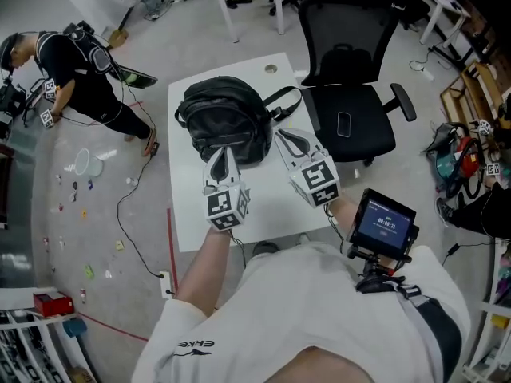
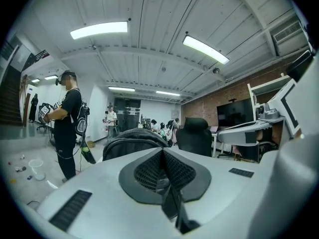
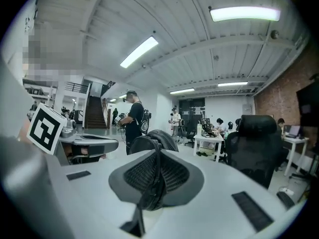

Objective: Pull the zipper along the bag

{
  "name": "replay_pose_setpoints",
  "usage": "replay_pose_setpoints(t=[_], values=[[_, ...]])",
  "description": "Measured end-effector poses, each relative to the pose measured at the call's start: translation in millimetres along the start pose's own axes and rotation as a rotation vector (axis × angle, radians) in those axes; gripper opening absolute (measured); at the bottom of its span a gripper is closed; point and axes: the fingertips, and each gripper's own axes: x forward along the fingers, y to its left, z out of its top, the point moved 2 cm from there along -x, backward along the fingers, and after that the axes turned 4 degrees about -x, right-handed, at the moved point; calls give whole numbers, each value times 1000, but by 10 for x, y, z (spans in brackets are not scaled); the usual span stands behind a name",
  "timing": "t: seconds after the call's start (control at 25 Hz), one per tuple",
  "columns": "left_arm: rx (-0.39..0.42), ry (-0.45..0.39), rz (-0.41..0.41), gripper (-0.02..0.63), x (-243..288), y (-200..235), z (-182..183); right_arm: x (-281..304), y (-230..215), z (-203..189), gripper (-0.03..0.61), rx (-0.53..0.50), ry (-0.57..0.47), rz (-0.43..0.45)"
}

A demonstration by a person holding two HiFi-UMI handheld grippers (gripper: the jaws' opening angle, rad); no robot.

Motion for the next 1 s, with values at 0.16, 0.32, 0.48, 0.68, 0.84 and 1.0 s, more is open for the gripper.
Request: replay_pose_setpoints(t=[0.16,0.32,0.48,0.68,0.84,1.0], values=[[-7,16,22,2,-204,-135,-95,-256,96,-199,17,62,9,29],[-6,23,34,2,-389,-248,-159,-458,195,-351,6,106,15,45],[-10,41,20,2,-577,-266,-243,-596,354,-425,5,132,24,38],[-1,49,-9,2,-635,-276,-270,-624,414,-431,5,153,28,16],[-10,48,-14,2,-639,-287,-289,-636,423,-423,5,147,26,7],[-14,44,-17,2,-616,-292,-291,-642,423,-446,5,149,29,-4]])
